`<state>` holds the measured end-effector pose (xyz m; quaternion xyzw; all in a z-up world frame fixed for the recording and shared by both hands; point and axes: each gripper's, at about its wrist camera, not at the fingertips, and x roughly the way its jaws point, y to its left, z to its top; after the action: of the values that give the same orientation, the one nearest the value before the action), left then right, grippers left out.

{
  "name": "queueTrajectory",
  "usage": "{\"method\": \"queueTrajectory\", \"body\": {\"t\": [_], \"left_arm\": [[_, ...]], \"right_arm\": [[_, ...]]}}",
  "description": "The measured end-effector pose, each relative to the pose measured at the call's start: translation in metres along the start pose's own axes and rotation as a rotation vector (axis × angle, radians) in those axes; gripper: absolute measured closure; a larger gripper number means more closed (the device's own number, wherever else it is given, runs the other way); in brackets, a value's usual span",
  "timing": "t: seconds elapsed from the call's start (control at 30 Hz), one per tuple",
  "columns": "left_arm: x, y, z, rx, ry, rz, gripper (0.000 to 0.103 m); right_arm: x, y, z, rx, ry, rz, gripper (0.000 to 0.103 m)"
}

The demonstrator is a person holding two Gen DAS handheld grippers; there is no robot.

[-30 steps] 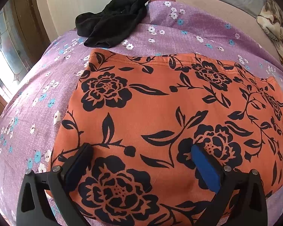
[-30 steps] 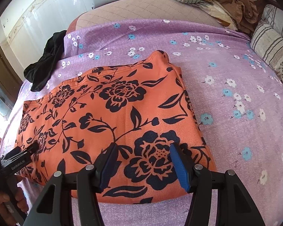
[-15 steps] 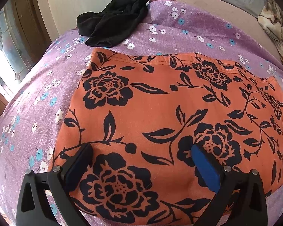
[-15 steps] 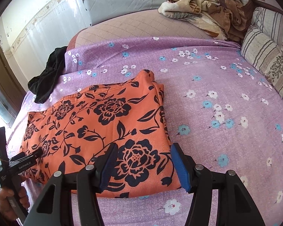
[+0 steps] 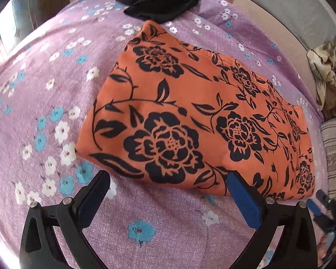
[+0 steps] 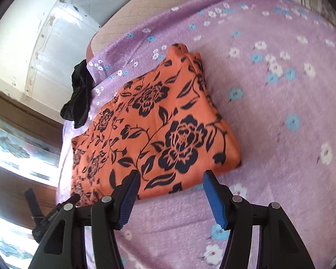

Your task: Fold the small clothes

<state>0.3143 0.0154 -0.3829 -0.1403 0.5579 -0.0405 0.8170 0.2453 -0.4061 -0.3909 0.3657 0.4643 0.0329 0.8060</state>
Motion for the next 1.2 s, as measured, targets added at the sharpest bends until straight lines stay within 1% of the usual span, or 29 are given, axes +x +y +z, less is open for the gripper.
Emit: {"method": "queueTrajectory", "body": {"t": [0.07, 0.1, 0.2, 0.27, 0.4, 0.5, 0.53, 0.57, 0.63, 0.7, 0.73, 0.8, 0.83, 0.87, 0.9, 0.97, 1.03, 1.1, 1.13, 1.17, 1.2], "left_arm": [[0.006, 0.012, -0.002, -0.084, 0.057, -0.091, 0.000], [0.006, 0.015, -0.002, -0.109, 0.057, -0.109, 0.000], [0.003, 0.018, 0.001, -0.122, 0.012, -0.129, 0.000], [0.007, 0.023, 0.007, -0.152, -0.011, -0.135, 0.004], [0.009, 0.029, 0.017, -0.195, -0.059, -0.149, 0.006], [0.007, 0.035, 0.024, -0.240, -0.093, -0.144, 0.025], [0.007, 0.038, 0.027, -0.257, -0.098, -0.149, 0.037], [0.008, 0.041, 0.030, -0.273, -0.097, -0.145, 0.043], [0.009, 0.044, 0.034, -0.295, -0.102, -0.156, 0.047], [0.008, 0.040, 0.037, -0.288, -0.120, -0.154, 0.051], [0.008, 0.036, 0.038, -0.270, -0.136, -0.145, 0.053], [0.010, 0.026, 0.040, -0.219, -0.166, -0.114, 0.053], [0.012, 0.022, 0.040, -0.200, -0.173, -0.099, 0.053], [0.016, 0.019, 0.042, -0.191, -0.175, -0.087, 0.053], [0.019, 0.017, 0.043, -0.190, -0.177, -0.082, 0.053], [0.026, 0.017, 0.045, -0.202, -0.181, -0.079, 0.052], [0.029, 0.016, 0.048, -0.213, -0.205, -0.082, 0.052], [0.028, 0.018, 0.048, -0.234, -0.215, -0.064, 0.059], [0.028, 0.018, 0.048, -0.242, -0.219, -0.054, 0.065], [0.026, 0.019, 0.047, -0.245, -0.220, -0.050, 0.070], [0.023, 0.019, 0.046, -0.243, -0.227, -0.049, 0.073]], "right_arm": [[0.006, -0.010, -0.008, 0.067, 0.040, 0.049, 0.041], [0.008, -0.014, -0.011, 0.094, 0.049, 0.061, 0.041], [0.015, -0.025, -0.016, 0.150, 0.058, 0.055, 0.040], [0.016, -0.030, -0.015, 0.175, 0.039, 0.049, 0.039], [0.023, -0.031, -0.007, 0.187, -0.003, 0.055, 0.037], [0.031, -0.030, 0.003, 0.195, -0.034, 0.064, 0.036], [0.034, -0.030, 0.006, 0.198, -0.044, 0.073, 0.035], [0.037, -0.029, 0.010, 0.199, -0.053, 0.081, 0.035], [0.042, -0.026, 0.018, 0.190, -0.067, 0.094, 0.035], [0.048, -0.023, 0.025, 0.171, -0.087, 0.112, 0.035], [0.050, -0.021, 0.027, 0.160, -0.096, 0.118, 0.038], [0.056, -0.015, 0.031, 0.131, -0.111, 0.114, 0.049], [0.059, -0.012, 0.033, 0.112, -0.112, 0.093, 0.059], [0.063, -0.010, 0.034, 0.100, -0.111, 0.076, 0.062], [0.065, -0.010, 0.035, 0.101, -0.109, 0.071, 0.062], [0.069, -0.013, 0.038, 0.119, -0.106, 0.079, 0.061], [0.070, -0.015, 0.041, 0.127, -0.113, 0.093, 0.061], [0.071, -0.016, 0.043, 0.122, -0.119, 0.095, 0.065], [0.071, -0.016, 0.043, 0.117, -0.122, 0.087, 0.073], [0.070, -0.016, 0.043, 0.111, -0.127, 0.080, 0.076], [0.068, -0.014, 0.043, 0.104, -0.136, 0.076, 0.077]]}}
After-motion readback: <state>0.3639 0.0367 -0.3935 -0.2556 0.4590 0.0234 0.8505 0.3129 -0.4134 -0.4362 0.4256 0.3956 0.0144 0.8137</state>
